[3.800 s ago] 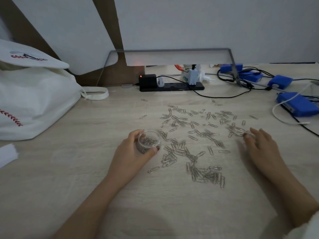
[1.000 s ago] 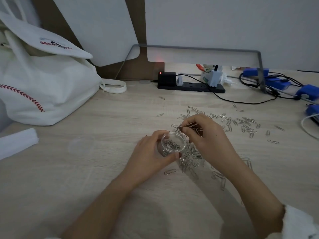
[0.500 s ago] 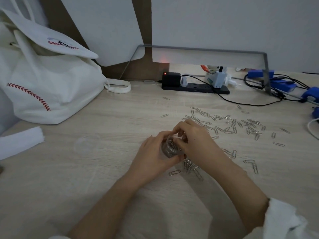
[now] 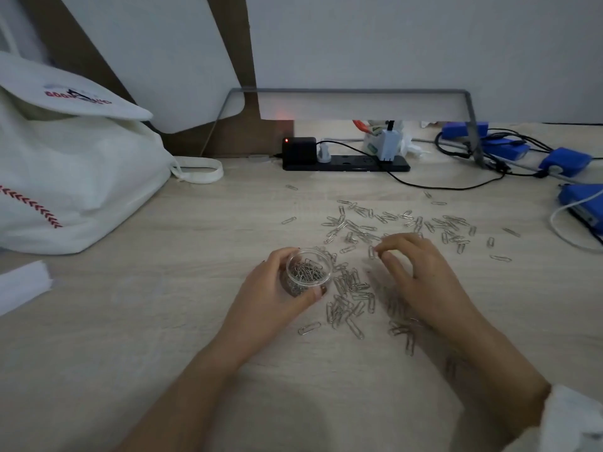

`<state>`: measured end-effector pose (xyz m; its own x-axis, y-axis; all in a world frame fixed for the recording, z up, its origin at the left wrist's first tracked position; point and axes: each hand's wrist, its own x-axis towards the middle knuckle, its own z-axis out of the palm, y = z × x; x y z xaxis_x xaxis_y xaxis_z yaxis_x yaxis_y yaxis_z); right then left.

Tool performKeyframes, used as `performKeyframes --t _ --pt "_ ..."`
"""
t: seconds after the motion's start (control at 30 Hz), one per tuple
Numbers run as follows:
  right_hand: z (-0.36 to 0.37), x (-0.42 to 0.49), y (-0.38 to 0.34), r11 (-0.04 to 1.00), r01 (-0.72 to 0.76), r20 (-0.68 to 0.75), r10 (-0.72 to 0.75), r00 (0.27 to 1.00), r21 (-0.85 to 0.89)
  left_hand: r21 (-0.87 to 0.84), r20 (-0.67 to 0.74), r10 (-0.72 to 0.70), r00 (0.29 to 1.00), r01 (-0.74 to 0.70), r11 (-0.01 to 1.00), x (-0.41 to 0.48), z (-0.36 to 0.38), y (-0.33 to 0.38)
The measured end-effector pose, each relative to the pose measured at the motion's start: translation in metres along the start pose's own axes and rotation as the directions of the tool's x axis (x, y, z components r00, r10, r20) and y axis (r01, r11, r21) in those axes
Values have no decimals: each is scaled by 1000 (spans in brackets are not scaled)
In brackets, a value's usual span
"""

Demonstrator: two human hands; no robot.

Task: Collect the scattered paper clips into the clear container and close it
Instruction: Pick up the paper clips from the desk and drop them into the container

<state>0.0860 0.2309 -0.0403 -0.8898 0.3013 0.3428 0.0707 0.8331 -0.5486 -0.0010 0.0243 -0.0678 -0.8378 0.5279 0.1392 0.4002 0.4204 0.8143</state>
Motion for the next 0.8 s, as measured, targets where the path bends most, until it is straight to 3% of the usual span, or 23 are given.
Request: performKeyframes --t 0.17,0.33,0.47,0.6,0.8 --pt "-24 1 76 931 -308 -118 289 950 -199 -30 -11 5 1000 -5 1000 0 -1 1" --pt "-28 16 117 850 -450 -113 436 893 -275 -24 -15 6 1000 -6 1000 0 0 2" --pt "-26 30 108 891 -368 -55 368 928 -264 -19 -13 0 1000 0 1000 0 -1 3" --pt "-17 26 87 968 -154 52 167 985 -198 -36 -16 2 1000 -3 999 -1 -1 5" --pt "2 -2 36 997 60 234 -45 971 -58 -23 -6 4 1000 -4 1000 -1 -2 4"
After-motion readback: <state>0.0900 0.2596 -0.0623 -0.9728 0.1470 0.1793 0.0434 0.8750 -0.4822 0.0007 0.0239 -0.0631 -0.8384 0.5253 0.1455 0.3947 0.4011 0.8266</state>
